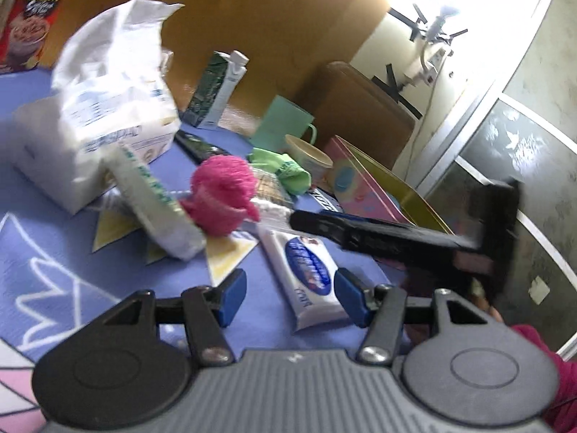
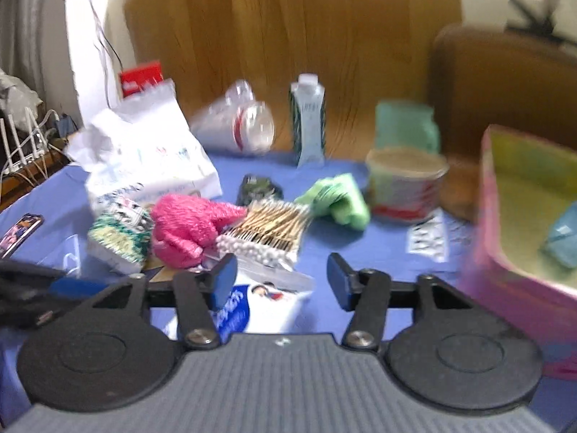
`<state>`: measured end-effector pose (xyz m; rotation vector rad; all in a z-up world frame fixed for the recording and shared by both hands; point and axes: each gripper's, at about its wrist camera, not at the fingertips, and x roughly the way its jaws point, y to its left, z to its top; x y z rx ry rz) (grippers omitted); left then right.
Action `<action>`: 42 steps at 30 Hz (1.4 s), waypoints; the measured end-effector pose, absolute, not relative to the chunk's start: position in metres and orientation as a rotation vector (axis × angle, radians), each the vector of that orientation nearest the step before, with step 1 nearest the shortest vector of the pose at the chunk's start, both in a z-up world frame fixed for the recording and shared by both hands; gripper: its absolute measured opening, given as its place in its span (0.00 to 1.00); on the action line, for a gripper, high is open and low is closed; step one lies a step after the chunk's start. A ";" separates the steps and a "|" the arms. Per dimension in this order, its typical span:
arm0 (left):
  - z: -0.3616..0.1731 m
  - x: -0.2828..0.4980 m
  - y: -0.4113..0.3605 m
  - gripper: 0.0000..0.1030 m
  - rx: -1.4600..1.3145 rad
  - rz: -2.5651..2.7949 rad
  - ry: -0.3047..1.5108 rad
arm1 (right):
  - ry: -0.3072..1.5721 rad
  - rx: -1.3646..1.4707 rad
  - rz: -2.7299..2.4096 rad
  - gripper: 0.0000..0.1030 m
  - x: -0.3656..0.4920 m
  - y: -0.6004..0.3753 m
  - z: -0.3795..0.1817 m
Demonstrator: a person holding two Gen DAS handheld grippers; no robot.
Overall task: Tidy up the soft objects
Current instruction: 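Grasp the bagged cotton swab pack with the left gripper, then carry the cotton swab pack into the pink tin and release it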
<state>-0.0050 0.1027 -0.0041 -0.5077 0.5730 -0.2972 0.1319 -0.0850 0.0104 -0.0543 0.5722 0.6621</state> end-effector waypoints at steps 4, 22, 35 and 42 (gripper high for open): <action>-0.010 -0.004 0.104 0.53 -0.521 -0.310 0.575 | 0.656 -0.037 0.656 0.55 0.163 -0.063 -0.001; 0.009 0.004 0.043 0.54 -0.485 -0.530 0.584 | 0.525 -0.080 0.564 0.25 0.038 -0.170 0.014; -0.002 0.040 -0.039 0.65 -0.356 -0.547 0.728 | 0.540 -0.062 0.582 0.60 0.005 -0.197 -0.010; -0.010 0.045 -0.044 0.51 -0.353 -0.547 0.778 | 0.520 -0.119 0.620 0.38 0.011 -0.192 -0.018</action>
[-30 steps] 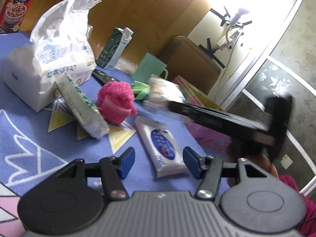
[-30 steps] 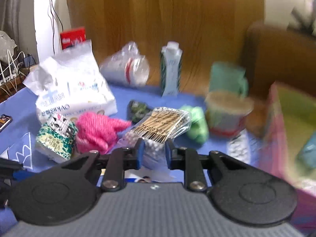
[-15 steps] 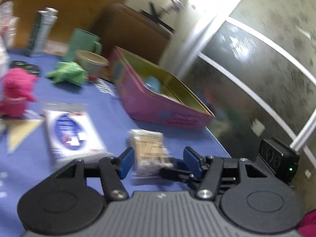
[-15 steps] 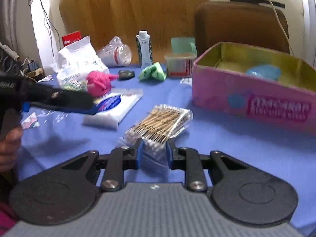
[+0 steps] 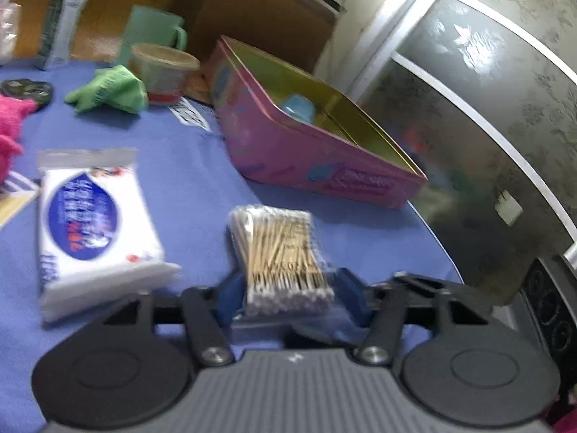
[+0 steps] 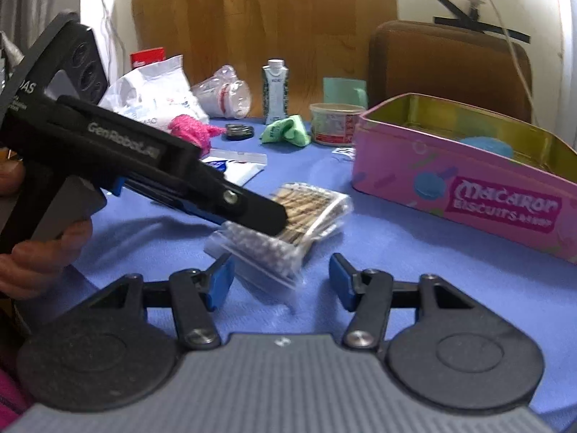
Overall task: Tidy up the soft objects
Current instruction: 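Carry the cotton swab pack into the pink tin and release it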
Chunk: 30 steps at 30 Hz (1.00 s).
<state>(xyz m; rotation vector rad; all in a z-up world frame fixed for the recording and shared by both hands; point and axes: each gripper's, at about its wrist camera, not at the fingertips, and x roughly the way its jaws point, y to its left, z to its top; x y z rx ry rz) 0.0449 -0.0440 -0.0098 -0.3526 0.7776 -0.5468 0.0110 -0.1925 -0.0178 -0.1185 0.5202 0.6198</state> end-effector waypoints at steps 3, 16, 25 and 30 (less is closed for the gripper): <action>0.002 0.045 -0.049 0.51 -0.321 -0.549 0.741 | 0.493 -0.159 0.608 0.32 0.009 -0.186 -0.018; 0.059 0.132 -0.095 0.52 -0.245 -0.584 0.574 | 0.266 -0.099 0.413 0.30 0.064 -0.219 0.033; 0.044 0.150 -0.086 0.54 -0.269 -0.520 0.570 | 0.276 -0.148 0.244 0.50 0.125 -0.222 0.016; 0.048 0.106 -0.052 0.55 -0.289 -0.530 0.518 | 0.268 -0.093 0.259 0.50 0.111 -0.226 0.020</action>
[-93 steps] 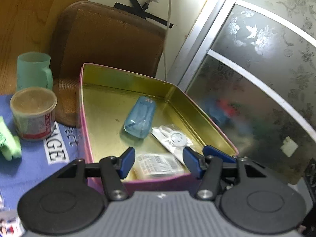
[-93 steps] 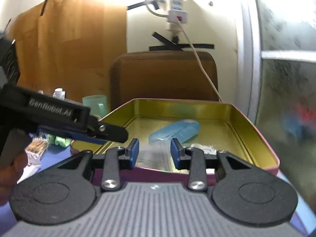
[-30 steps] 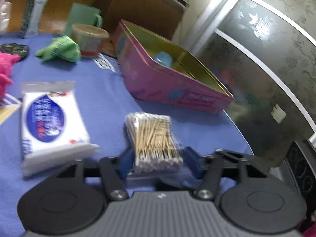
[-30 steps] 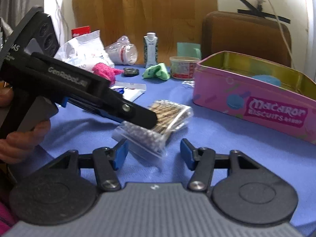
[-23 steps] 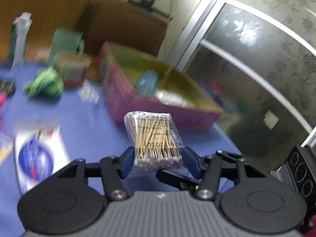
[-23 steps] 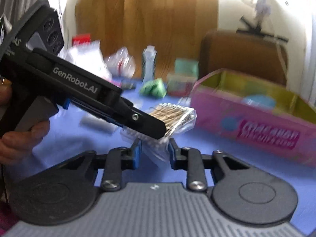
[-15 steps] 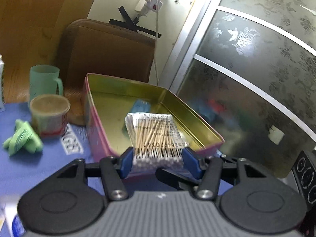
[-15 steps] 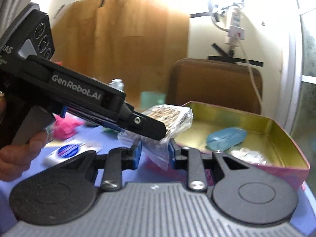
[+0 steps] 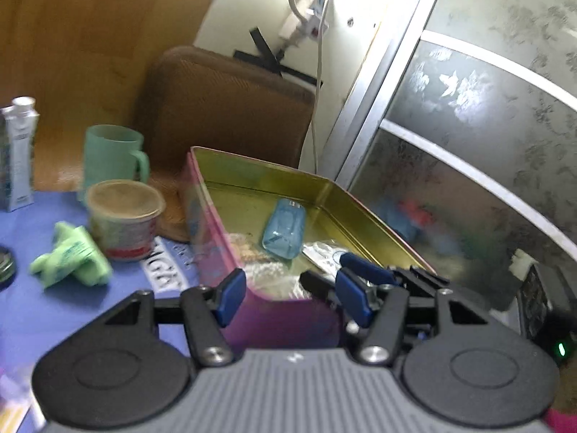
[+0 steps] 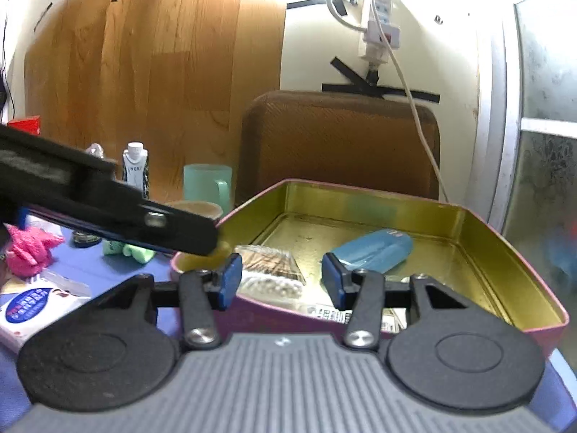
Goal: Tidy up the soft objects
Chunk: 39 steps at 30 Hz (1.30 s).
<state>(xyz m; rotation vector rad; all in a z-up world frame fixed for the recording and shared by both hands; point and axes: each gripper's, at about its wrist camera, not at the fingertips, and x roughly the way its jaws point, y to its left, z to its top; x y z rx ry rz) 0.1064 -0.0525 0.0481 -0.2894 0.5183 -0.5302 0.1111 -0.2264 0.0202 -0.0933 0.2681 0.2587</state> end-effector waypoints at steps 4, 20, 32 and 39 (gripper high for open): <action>0.037 0.071 -0.012 0.55 -0.301 -0.465 0.519 | 0.235 -0.098 0.294 0.50 0.096 -0.212 0.030; 0.002 0.006 0.093 0.55 -0.444 -0.304 0.534 | 0.469 -0.330 0.469 0.26 0.189 -0.036 0.003; 0.003 0.001 0.095 0.56 -0.626 -0.475 0.524 | 0.403 -0.220 0.645 0.06 0.063 -0.088 0.032; 0.003 -0.008 0.066 0.56 -0.547 -0.527 0.588 | 0.491 -0.214 0.796 0.07 -0.001 -0.103 0.011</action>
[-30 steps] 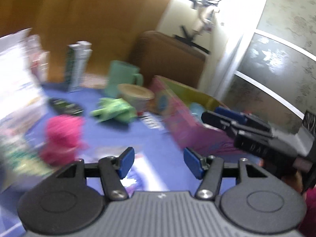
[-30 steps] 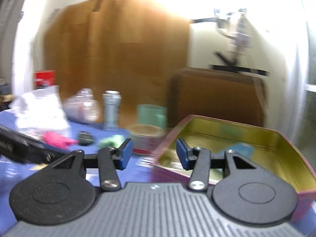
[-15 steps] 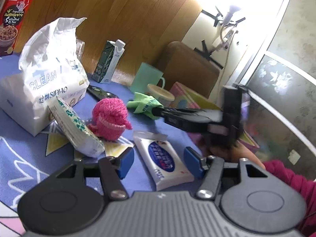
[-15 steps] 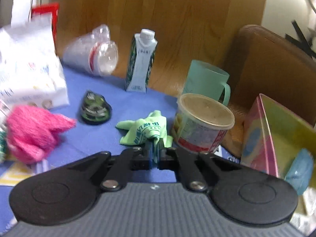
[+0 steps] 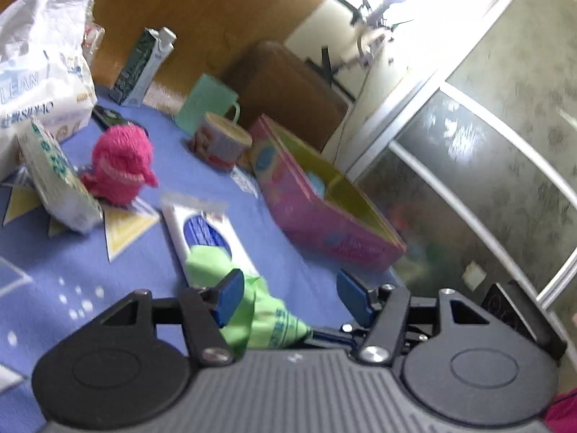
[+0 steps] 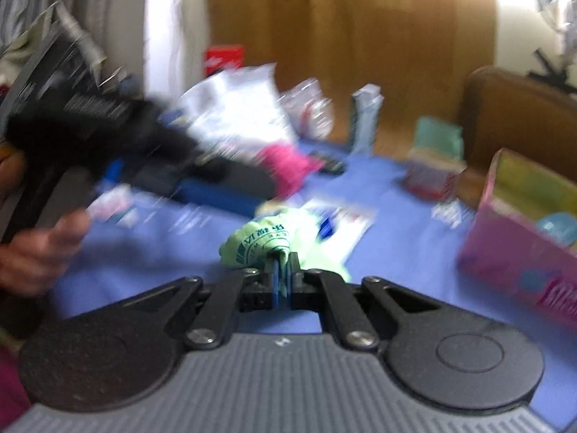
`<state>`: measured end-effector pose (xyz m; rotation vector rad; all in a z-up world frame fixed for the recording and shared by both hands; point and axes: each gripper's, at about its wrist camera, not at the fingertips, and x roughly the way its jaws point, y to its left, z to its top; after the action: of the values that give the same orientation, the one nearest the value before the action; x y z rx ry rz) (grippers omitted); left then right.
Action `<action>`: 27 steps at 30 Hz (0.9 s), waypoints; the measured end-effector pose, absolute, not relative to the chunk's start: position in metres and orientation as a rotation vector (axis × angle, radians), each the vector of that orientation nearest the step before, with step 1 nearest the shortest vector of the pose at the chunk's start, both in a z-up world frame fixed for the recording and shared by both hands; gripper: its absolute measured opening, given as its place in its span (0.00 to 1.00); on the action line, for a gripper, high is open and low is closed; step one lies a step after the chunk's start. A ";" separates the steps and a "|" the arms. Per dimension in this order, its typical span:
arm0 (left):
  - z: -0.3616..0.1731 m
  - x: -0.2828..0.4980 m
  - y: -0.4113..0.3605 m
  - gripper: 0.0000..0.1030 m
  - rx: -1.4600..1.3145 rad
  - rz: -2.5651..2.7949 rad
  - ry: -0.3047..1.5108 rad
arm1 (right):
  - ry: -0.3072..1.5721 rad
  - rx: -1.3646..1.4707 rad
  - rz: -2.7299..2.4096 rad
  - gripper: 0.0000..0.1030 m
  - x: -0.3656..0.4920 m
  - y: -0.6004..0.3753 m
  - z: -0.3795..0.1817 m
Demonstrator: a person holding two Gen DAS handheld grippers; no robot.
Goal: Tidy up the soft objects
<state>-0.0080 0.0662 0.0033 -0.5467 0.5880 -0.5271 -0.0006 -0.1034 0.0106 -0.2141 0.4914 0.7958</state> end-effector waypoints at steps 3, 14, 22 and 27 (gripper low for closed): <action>-0.001 -0.016 0.060 0.55 -0.510 -0.492 0.613 | 0.516 -0.213 0.834 0.14 -0.006 -0.105 0.002; -0.006 -0.016 0.061 0.49 -0.500 -0.404 0.658 | 0.545 -0.153 0.840 0.85 0.004 -0.106 -0.001; -0.005 -0.006 0.026 0.25 -0.450 -0.540 0.691 | 0.582 -0.115 0.846 0.24 0.006 -0.108 -0.009; 0.020 0.024 -0.005 0.25 -0.414 -0.644 0.659 | 0.482 -0.111 0.756 0.22 0.005 -0.141 0.003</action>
<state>0.0238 -0.0045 0.0204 -0.4143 0.6590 -0.6445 0.0048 -0.1415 0.0025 -0.1105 0.4817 0.7555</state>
